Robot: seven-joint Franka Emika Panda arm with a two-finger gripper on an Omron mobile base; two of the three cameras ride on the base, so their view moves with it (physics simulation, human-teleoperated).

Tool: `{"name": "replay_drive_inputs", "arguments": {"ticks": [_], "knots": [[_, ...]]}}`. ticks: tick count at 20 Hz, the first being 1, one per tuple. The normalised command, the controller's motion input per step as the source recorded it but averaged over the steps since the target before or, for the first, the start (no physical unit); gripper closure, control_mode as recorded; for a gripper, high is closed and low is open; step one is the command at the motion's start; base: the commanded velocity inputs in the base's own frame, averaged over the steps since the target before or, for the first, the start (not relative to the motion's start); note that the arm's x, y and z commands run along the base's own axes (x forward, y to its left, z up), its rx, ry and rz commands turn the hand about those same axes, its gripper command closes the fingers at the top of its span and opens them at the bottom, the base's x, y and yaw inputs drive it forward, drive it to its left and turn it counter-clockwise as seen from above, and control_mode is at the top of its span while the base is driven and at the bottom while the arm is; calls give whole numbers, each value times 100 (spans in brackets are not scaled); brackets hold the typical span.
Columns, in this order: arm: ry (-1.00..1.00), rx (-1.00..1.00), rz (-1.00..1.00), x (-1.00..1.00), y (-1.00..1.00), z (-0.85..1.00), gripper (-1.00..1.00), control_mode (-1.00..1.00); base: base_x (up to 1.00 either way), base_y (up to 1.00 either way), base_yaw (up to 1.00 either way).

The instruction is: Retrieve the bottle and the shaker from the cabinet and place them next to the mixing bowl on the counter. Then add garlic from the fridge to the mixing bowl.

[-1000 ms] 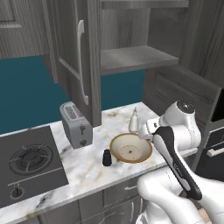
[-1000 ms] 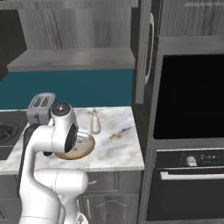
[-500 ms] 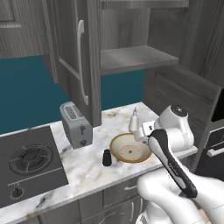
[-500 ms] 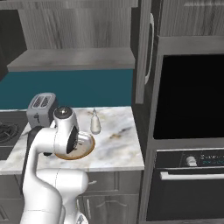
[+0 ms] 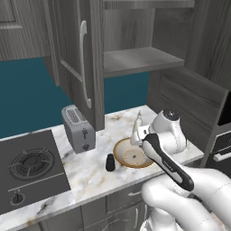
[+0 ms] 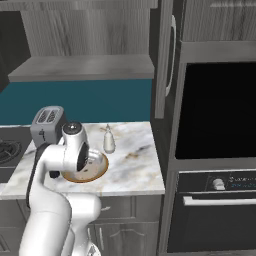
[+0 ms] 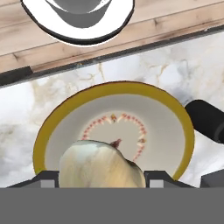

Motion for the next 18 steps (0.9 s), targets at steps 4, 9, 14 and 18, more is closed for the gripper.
{"name": "replay_drive_inputs", "arguments": {"ticks": [4, 9, 14, 18], "knots": [[5, 0, 0, 38, 10, -36, 100, -100, 0, 0, 0], [11, 0, 0, 27, 17, -48, 100, -100, 0, 0, 0], [7, 0, 0, 22, 7, -43, 100, -100, 0, 0, 0], [4, 0, 0, 13, 0, -37, 100, -100, 0, 0, 0]]}}
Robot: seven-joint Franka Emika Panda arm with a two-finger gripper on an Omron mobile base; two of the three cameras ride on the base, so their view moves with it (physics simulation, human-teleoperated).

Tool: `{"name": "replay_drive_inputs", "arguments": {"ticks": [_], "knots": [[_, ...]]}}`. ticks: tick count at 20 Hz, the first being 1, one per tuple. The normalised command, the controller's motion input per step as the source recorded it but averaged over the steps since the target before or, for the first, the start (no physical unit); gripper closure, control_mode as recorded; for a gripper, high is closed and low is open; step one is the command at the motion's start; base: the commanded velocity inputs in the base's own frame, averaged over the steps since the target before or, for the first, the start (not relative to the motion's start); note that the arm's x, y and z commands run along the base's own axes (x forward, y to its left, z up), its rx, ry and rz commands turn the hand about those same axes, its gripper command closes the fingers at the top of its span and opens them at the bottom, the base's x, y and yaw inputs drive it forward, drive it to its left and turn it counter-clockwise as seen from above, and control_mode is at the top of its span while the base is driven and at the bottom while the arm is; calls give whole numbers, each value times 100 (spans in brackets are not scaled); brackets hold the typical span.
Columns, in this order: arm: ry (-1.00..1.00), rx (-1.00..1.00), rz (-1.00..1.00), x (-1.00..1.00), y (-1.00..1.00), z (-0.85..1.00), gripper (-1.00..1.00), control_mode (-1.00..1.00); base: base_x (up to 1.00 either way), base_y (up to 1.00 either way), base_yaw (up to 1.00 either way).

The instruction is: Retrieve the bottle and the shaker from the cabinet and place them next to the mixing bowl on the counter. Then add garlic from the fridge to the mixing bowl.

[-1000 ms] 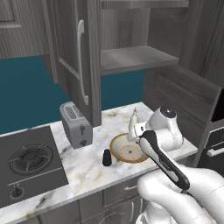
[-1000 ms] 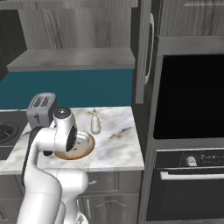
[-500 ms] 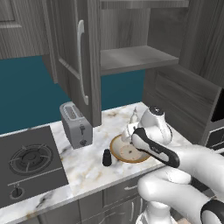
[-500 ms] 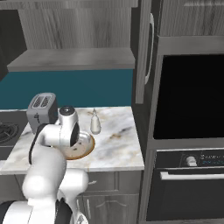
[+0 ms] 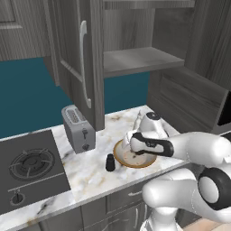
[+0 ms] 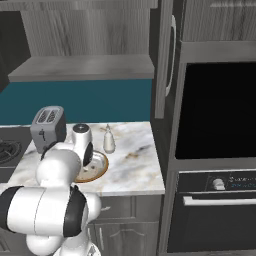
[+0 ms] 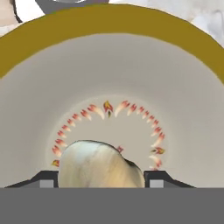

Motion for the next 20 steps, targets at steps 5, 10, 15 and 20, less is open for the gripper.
{"name": "replay_drive_inputs", "arguments": {"ticks": [5, 10, 15, 20], "knots": [[1, 0, 0, 1, 3, -25, 100, -100, 0, 0, 0], [0, 0, 0, 0, 1, -11, 100, -100, 0, 0, 0], [-3, 0, 0, -8, 0, 0, -100, -100, 0, 0, 0], [-10, 0, -2, -29, 0, 0, -100, -100, 0, 0, 0]]}}
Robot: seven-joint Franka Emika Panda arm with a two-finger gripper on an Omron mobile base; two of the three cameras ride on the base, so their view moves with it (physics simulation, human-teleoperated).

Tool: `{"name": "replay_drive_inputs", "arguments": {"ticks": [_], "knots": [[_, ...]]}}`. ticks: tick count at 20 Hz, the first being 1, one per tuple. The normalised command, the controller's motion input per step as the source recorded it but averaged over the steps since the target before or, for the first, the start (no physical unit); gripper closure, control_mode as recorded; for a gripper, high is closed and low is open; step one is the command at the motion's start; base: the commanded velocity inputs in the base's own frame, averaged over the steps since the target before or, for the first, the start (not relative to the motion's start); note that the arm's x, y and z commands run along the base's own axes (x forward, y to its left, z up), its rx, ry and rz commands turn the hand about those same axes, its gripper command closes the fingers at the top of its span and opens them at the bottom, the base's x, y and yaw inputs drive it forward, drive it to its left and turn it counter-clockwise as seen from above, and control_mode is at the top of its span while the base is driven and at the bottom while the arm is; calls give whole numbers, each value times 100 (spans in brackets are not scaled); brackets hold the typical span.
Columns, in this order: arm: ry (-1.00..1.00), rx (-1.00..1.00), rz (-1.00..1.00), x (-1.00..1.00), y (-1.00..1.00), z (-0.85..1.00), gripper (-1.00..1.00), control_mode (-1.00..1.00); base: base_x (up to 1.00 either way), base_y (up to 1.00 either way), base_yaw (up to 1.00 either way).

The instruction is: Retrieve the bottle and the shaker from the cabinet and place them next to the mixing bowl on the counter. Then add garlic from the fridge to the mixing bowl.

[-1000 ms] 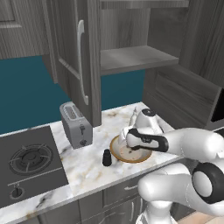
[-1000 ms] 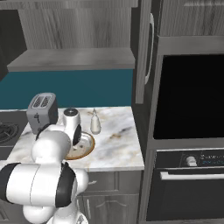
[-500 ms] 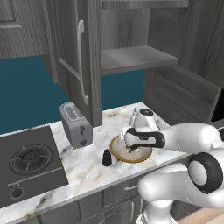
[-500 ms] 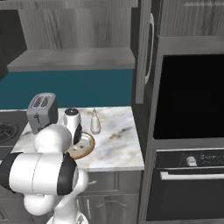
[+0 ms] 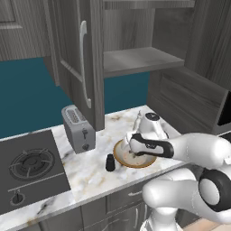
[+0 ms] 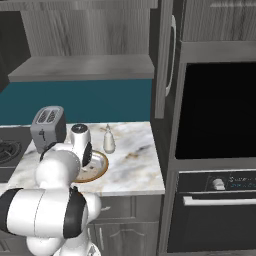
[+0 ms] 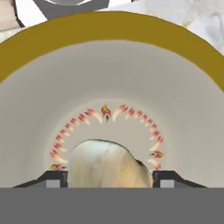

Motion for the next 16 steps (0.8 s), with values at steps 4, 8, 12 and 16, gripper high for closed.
{"name": "replay_drive_inputs", "arguments": {"ticks": [4, 8, 12, 16], "knots": [[-9, 1, -3, -24, 0, 13, -100, -100, 0, 0, 0], [-11, 3, 0, -27, 0, 35, -100, -100, 0, 0, 0], [-18, 8, -1, -48, 0, 58, -100, -100, 0, 0, 0], [-25, 9, -3, -62, -2, 56, -100, -100, 0, 0, 0]]}}
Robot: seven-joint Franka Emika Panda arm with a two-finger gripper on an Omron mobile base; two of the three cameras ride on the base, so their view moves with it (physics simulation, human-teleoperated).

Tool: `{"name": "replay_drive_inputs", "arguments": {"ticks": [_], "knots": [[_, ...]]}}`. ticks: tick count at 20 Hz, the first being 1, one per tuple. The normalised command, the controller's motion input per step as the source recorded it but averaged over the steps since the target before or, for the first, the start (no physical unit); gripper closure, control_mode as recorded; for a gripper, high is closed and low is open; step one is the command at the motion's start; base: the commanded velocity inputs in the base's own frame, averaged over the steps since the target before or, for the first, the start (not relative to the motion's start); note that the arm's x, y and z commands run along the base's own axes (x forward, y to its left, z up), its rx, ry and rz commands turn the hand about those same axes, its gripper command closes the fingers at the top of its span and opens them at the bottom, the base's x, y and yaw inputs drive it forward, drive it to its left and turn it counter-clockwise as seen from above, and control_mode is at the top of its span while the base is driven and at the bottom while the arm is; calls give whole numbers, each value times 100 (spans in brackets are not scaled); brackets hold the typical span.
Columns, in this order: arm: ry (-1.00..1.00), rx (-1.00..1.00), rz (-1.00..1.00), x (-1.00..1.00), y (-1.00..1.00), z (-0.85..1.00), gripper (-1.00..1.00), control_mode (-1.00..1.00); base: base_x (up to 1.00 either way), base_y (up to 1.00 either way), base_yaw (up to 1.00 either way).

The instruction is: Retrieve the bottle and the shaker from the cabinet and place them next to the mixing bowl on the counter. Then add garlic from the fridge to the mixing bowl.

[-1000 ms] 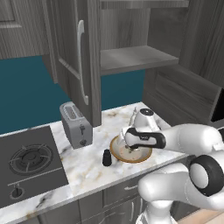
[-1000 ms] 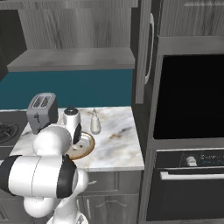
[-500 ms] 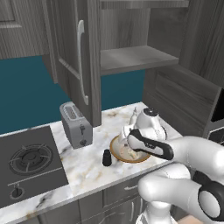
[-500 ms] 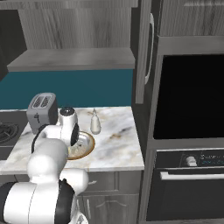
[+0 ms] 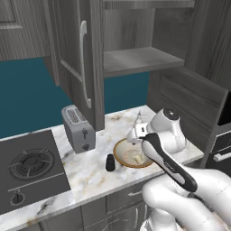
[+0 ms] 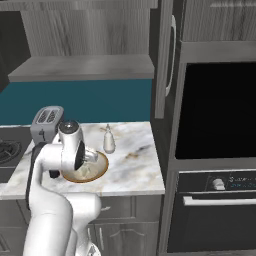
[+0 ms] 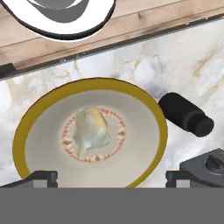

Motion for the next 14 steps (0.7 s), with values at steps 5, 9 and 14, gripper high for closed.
{"name": "replay_drive_inputs", "arguments": {"ticks": [5, 9, 14], "knots": [[-34, 2, -8, -83, 0, 48, -100, -100, 0, 0, 0], [-23, 0, -3, -68, 0, 74, -100, -100, 0, 0, 0], [-12, 0, 0, -70, 0, 63, -100, -100, 0, 0, 0]]}}
